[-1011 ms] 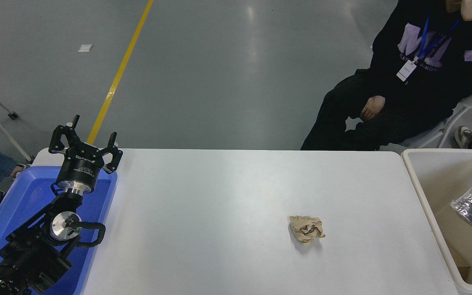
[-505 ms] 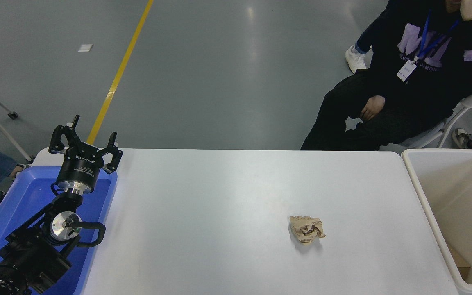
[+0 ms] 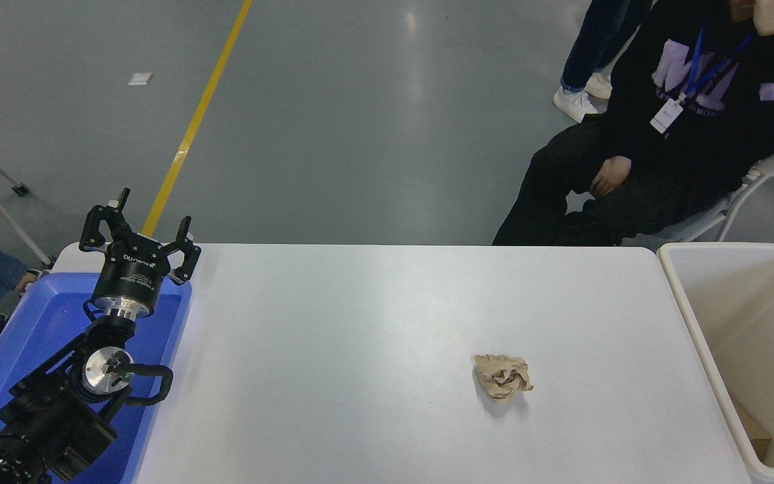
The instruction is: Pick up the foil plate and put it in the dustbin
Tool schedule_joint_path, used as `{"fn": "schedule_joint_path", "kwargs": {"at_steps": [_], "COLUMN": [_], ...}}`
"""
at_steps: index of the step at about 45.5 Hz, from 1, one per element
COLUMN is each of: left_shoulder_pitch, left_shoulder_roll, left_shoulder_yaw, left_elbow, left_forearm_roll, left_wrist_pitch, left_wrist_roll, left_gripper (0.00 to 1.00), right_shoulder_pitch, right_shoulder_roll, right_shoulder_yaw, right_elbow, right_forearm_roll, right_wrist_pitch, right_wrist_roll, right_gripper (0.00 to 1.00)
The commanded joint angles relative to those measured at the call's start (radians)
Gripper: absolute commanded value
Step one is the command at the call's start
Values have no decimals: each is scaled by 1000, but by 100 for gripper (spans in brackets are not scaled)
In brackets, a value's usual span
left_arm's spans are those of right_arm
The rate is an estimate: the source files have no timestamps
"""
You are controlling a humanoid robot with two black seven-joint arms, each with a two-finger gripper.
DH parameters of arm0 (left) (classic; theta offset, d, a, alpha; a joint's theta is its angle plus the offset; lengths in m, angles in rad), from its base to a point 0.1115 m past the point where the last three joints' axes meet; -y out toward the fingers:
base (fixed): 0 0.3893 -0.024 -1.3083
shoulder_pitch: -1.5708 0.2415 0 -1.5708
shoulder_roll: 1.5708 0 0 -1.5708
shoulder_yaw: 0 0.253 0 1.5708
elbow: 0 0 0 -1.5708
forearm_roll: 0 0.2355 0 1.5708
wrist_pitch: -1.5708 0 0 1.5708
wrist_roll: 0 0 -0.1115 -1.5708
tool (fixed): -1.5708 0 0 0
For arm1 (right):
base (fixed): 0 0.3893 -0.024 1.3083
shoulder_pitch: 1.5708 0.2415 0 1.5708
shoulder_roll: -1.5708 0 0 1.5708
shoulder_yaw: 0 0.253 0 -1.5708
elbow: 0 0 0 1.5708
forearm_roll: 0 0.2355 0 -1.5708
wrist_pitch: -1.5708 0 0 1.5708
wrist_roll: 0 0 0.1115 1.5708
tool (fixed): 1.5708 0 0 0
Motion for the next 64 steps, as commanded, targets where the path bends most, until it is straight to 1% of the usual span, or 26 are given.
{"fn": "schedule_joint_path", "kwargs": {"at_steps": [1, 4, 8, 10, 15, 16, 24, 27, 34, 43, 50, 57, 64], "left_shoulder_pitch": [0, -1, 0, 0, 0, 0, 2, 2, 3, 3, 0, -1, -3], "left_shoulder_roll": [0, 0, 0, 0, 0, 0, 0, 0, 0, 0, 0, 0, 0], "left_shoulder_yaw": [0, 0, 0, 0, 0, 0, 0, 0, 0, 0, 0, 0, 0], "left_elbow": [0, 0, 0, 0, 0, 0, 0, 0, 0, 0, 0, -1, 0], "left_forearm_roll": [0, 0, 0, 0, 0, 0, 0, 0, 0, 0, 0, 0, 0], "left_wrist_pitch": [0, 0, 0, 0, 0, 0, 0, 0, 2, 2, 0, 0, 0], "left_wrist_roll": [1, 1, 1, 1, 1, 1, 1, 1, 0, 0, 1, 3, 3], "left_gripper": [98, 98, 98, 98, 98, 98, 98, 98, 98, 98, 98, 98, 98], "right_shoulder_pitch": [464, 603, 803, 910, 1202, 1246, 1533, 1596, 1658, 1649, 1567, 1488, 1457], "right_shoulder_roll": [-92, -93, -95, -83, 5, 22, 154, 210, 285, 413, 448, 503, 533], "right_shoulder_yaw": [-423, -508, -589, -625, -675, -675, -629, -582, -398, -298, -255, -258, -269], "right_elbow": [435, 535, 621, 643, 641, 641, 652, 663, 702, 715, 704, 690, 684], "right_forearm_roll": [-3, -3, -3, -4, -4, -6, -3, -1, -3, 11, 13, -19, -27], "right_wrist_pitch": [50, 119, 315, 468, 987, 1041, 1041, 1041, 1041, 1041, 1041, 1041, 1041], "right_wrist_roll": [9, 9, 9, 9, 7, 7, 7, 7, 1, 3, 1, 0, 0], "right_gripper": [100, 100, 100, 100, 100, 100, 100, 100, 100, 100, 100, 100, 100]}}
